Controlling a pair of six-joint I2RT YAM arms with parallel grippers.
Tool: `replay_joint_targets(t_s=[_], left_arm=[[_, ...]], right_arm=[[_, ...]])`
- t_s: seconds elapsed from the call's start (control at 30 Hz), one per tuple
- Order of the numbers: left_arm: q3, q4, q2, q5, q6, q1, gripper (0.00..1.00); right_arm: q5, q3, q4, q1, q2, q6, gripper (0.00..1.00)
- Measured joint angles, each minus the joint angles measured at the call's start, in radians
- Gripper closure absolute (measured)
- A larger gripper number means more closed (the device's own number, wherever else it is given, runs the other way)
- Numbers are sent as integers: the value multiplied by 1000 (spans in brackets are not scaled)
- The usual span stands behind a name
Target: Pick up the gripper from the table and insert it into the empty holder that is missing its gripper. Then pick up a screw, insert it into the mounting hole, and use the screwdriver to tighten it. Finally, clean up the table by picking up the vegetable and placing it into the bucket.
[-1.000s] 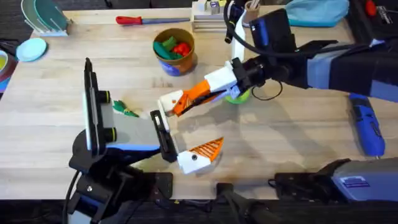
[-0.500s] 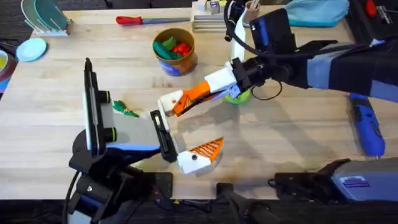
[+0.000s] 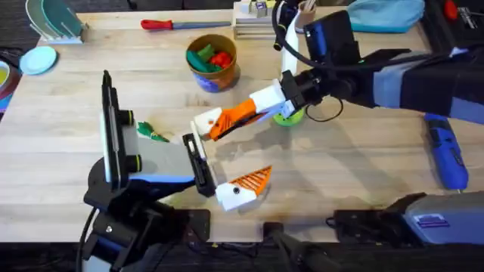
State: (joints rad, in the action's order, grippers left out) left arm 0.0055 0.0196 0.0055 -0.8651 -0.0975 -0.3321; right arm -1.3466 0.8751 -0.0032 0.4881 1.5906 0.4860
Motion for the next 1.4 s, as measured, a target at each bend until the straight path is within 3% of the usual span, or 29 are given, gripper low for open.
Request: replay_joint_targets(t_s=[0.5, 0.97, 1.4], left_arm=[[0, 11, 0, 130, -1, 0, 9], [-1, -2, 0, 172, -16, 22, 8], [-2, -6, 0, 160, -24, 24, 9]], right_arm=[[69, 0, 99, 11, 0, 112, 992], [251, 0, 217, 104, 0, 244, 992], [281, 0, 220, 111, 0, 255, 993]])
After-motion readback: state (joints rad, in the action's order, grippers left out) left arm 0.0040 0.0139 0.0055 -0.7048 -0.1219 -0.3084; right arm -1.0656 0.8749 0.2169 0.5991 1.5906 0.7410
